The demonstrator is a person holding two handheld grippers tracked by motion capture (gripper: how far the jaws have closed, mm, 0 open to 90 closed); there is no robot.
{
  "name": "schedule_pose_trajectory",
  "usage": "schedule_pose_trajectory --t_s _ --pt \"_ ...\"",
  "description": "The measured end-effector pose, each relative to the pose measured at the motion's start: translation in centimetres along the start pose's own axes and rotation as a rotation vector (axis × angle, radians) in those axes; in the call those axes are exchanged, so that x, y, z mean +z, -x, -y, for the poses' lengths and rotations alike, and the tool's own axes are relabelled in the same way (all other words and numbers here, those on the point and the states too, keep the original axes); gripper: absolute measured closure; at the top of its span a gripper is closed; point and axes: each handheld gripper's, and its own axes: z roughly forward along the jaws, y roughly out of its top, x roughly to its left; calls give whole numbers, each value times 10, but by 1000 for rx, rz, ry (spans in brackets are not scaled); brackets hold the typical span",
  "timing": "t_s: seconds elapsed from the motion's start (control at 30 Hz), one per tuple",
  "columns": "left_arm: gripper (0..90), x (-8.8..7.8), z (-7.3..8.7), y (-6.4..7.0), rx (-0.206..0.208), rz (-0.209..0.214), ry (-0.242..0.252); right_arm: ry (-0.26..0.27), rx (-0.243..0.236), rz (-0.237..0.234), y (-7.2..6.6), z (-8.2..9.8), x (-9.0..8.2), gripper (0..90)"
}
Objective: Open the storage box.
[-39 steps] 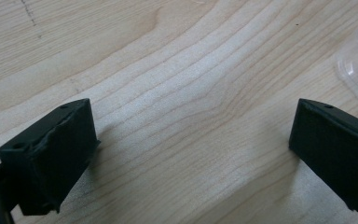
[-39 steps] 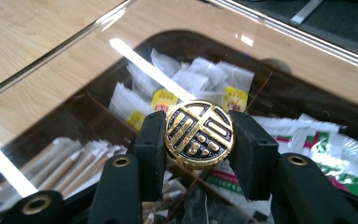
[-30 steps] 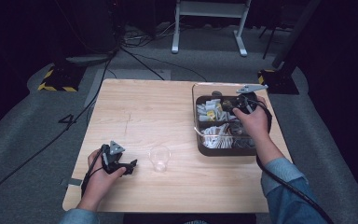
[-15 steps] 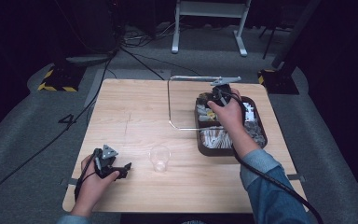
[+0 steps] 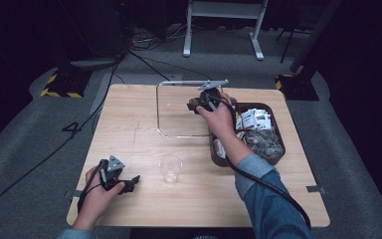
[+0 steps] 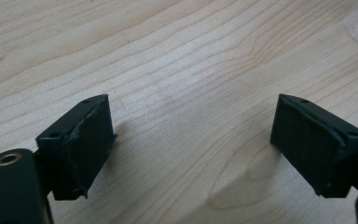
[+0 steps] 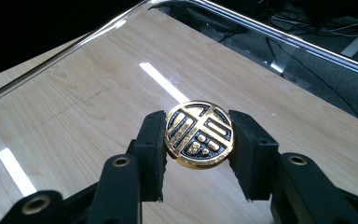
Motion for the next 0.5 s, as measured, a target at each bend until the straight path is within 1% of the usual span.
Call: schedule_pose_trajectory --t_s 0.03,0.07,0.13,0.2,0.23,0.27,0.3,0.37,0.43,0.5 --pt "118 1 -1 0 2 2 1 -3 2 -3 -2 -1 4 586" --pt "104 1 -1 0 0 1 -3 -5 0 -2 -6 -3 12 586" --pt "95 3 -2 1 3 5 -2 -8 -4 1 -10 -4 20 585" --pt "92 3 -3 1 5 8 -5 -9 -4 2 -11 -4 23 585" --pt "91 3 -3 1 4 6 -4 -13 -4 1 -14 -4 30 586" --pt "91 3 -3 1 4 6 -4 -13 -4 1 -14 -4 30 586" --pt "91 3 -2 1 1 6 0 -22 -1 4 -16 -4 38 586" --pt "91 3 -3 1 2 7 -2 -24 1 4 -17 -4 40 586" --pt "89 3 -3 0 8 11 -3 -34 12 4 -20 -1 52 586" --pt "88 3 -3 0 12 11 -4 -38 14 4 -21 0 55 586"
